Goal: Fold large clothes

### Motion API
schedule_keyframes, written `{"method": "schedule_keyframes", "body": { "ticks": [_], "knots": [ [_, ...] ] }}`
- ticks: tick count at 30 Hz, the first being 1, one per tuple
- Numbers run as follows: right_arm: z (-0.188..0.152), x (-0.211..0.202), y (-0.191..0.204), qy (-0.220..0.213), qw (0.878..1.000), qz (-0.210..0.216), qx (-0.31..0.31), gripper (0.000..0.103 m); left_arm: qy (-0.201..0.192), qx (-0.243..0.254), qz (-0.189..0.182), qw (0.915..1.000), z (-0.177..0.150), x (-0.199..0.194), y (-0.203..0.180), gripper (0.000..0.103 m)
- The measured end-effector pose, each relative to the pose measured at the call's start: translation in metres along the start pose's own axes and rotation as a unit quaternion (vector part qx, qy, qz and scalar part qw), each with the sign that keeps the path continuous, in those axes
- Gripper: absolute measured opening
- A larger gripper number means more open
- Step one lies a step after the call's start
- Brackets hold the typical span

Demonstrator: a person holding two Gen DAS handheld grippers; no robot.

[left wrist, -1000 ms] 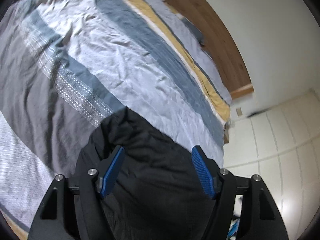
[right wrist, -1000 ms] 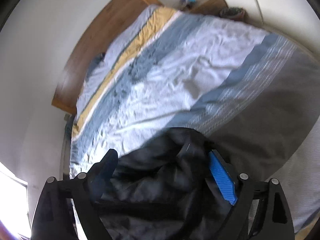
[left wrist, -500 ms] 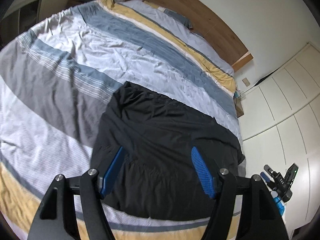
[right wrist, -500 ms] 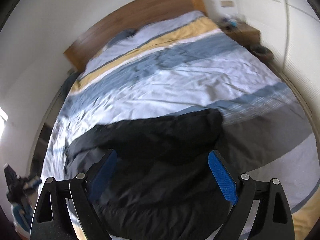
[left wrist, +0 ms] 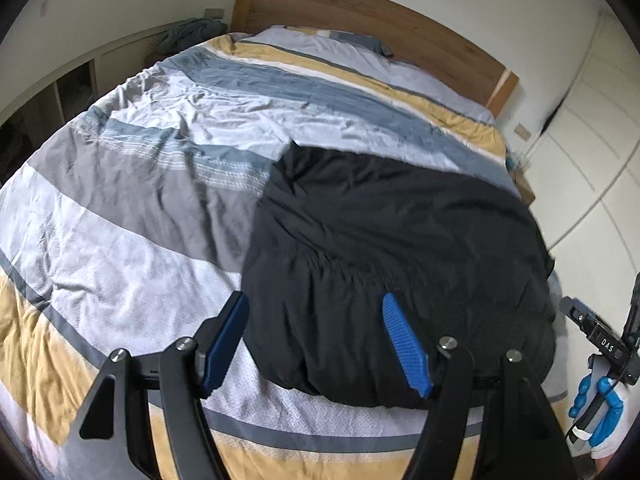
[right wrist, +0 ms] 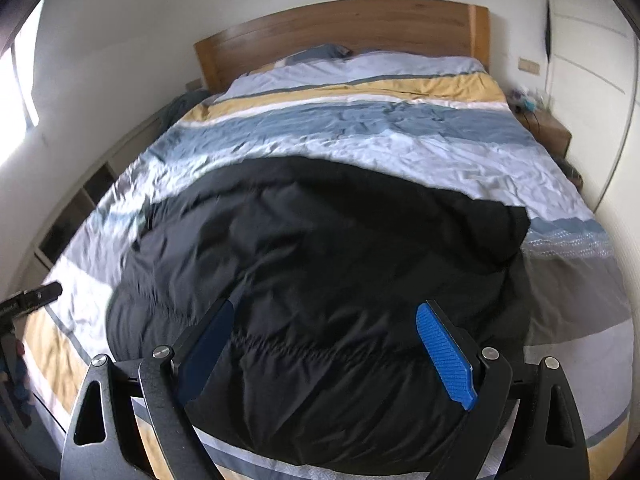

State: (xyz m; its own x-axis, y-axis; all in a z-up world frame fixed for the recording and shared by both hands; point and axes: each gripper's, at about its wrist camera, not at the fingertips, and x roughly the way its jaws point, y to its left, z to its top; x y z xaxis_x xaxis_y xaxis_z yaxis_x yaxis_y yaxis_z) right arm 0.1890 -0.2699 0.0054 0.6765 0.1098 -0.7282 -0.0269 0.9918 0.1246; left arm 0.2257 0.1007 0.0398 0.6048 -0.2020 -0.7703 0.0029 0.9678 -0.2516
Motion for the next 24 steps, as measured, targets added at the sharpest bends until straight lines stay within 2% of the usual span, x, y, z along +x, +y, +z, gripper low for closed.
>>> {"method": "schedule_keyframes", "body": {
  "ticks": [6,13,24],
  "knots": [
    [-0.021,0.001,0.020,-0.014,0.999,-0.004,-0.030,0.092,-0.005,0.055,-0.012,0.9984,-0.021,0.030,-0.045,0.068],
    [-0.025,0.003,0.028,-0.032,0.999,-0.006,-0.032,0.092,-0.005,0.110,-0.040,0.9931,-0.030,0.055,-0.093,0.068],
    [-0.023,0.028,0.034,-0.028,0.999,-0.011,-0.041,0.092,0.006,0.125,-0.046,0.9911,-0.029,0.085,-0.112,0.068]
  ]
}}
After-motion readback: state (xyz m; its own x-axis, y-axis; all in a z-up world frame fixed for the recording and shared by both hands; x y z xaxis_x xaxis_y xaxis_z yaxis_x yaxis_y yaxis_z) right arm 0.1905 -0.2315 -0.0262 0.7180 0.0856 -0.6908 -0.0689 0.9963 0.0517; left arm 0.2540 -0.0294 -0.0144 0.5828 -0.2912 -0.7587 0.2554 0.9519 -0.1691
